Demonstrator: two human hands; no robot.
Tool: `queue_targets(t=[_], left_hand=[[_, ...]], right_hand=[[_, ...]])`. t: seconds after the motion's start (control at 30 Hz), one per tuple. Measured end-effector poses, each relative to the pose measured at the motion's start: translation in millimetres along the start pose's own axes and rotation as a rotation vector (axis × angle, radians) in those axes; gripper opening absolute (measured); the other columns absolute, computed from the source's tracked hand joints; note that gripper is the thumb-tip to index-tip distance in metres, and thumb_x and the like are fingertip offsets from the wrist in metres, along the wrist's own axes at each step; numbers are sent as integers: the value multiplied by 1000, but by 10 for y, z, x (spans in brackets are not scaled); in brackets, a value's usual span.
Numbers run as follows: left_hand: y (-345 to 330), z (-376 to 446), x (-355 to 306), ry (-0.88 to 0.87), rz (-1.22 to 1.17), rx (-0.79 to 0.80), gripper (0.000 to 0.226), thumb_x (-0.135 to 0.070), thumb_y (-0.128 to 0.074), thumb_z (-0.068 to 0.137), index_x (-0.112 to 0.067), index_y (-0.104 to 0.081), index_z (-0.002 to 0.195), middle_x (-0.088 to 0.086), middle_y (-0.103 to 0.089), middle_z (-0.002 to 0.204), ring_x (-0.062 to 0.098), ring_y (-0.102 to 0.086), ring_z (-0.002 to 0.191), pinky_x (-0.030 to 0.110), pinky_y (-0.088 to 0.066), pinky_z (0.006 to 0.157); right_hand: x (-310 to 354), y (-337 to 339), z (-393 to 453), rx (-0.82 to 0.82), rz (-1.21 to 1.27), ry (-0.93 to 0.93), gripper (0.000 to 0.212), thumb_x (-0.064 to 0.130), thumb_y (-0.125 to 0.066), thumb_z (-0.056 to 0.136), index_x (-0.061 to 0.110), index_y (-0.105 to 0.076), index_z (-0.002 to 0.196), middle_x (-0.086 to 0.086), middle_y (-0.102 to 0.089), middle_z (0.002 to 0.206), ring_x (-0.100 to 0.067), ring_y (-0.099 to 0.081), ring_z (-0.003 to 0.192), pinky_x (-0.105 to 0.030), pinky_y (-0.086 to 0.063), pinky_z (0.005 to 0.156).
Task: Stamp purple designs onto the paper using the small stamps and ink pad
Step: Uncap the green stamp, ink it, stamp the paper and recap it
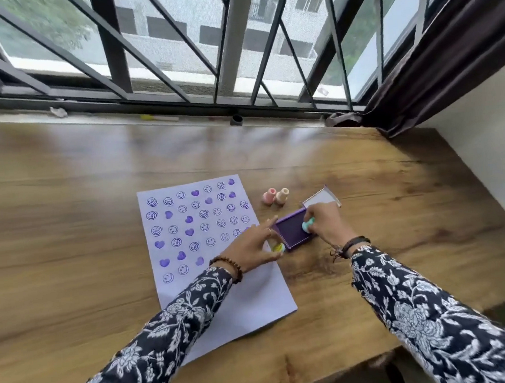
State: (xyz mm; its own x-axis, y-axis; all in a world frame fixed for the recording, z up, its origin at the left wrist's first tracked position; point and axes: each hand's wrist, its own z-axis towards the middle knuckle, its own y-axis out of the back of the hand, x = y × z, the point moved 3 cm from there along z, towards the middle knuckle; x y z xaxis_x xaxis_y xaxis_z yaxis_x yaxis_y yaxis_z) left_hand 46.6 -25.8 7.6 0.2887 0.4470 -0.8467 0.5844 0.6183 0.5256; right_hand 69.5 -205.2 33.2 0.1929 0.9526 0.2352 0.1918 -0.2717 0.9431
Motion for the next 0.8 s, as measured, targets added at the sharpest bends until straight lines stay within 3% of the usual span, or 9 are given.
queue_targets(t=[0.13, 0.23, 0.33, 0.4, 0.43, 0.5, 0.53, 0.67, 0.8], left_hand=[[299, -462, 47, 33, -105, -220, 21, -12, -65, 79, -13, -61, 99, 7, -55, 131, 15, -47, 123, 16, -30, 93], [587, -889, 272, 121, -122, -387, 22, -13, -64, 80, -20, -59, 100, -3, -62, 114, 9, -53, 109, 14, -36, 85], [794, -1243, 539, 213, -96, -470, 19, -15, -64, 81, -23, -55, 97, -7, -61, 100, 9, -55, 84, -1, -35, 67], [845, -1411, 679, 262, -49, -475, 17, -19, -64, 82, -20, -56, 97, -7, -61, 84, 11, -54, 72, 6, -38, 61], [850, -1476, 735, 281, -41, -475, 18, -21, -64, 82, -19, -57, 98, -6, -61, 80, 16, -56, 73, 14, -41, 64], [840, -1569, 834, 303, -65, -468, 20, -22, -64, 82, -19, -58, 100, 2, -67, 94, 22, -62, 86, 31, -47, 77], [832, -1596, 861, 299, -88, -457, 20, -21, -64, 82, -18, -58, 101, 5, -67, 106, 21, -63, 94, 33, -46, 84], [841, -1627, 897, 270, -122, -409, 24, -18, -63, 82, -16, -56, 106, 3, -59, 124, 11, -56, 108, 16, -36, 88], [861, -1641, 915, 245, -150, -368, 21, -17, -63, 82, -23, -55, 101, 4, -58, 127, 11, -54, 114, 23, -37, 96]], right_hand=[[91, -59, -261, -201, 70, -117, 17, 0, -57, 80, 3, -63, 95, -21, -62, 104, -36, -57, 97, -38, -45, 78], [411, -172, -635, -441, 418, -220, 17, 4, -61, 81, 6, -65, 97, -18, -65, 100, -30, -58, 91, -29, -40, 71], [897, -454, -913, -370, 702, -137, 15, 11, -68, 78, 9, -66, 93, -12, -67, 92, -25, -61, 84, -27, -48, 72], [1196, -601, -1046, -278, 666, 6, 12, 12, -66, 82, 10, -64, 93, -7, -63, 91, -18, -58, 81, -20, -46, 70], [1297, -654, -1085, -261, 616, 56, 11, 13, -64, 83, 11, -63, 94, -7, -62, 91, -17, -57, 81, -23, -46, 71], [1406, -724, -1112, -245, 523, 104, 10, 12, -61, 85, 12, -61, 96, -9, -60, 94, -19, -56, 82, -28, -44, 74], [1438, -750, -1113, -231, 480, 111, 11, 12, -60, 86, 11, -61, 97, -10, -60, 96, -20, -56, 83, -30, -44, 75], [1528, -770, -1089, -188, 313, 149, 16, 12, -56, 87, 9, -58, 103, -12, -58, 104, -29, -58, 89, -39, -47, 76], [1604, -752, -1054, -157, 173, 178, 18, 17, -53, 90, 9, -57, 106, -14, -58, 109, -33, -59, 93, -42, -48, 77]])
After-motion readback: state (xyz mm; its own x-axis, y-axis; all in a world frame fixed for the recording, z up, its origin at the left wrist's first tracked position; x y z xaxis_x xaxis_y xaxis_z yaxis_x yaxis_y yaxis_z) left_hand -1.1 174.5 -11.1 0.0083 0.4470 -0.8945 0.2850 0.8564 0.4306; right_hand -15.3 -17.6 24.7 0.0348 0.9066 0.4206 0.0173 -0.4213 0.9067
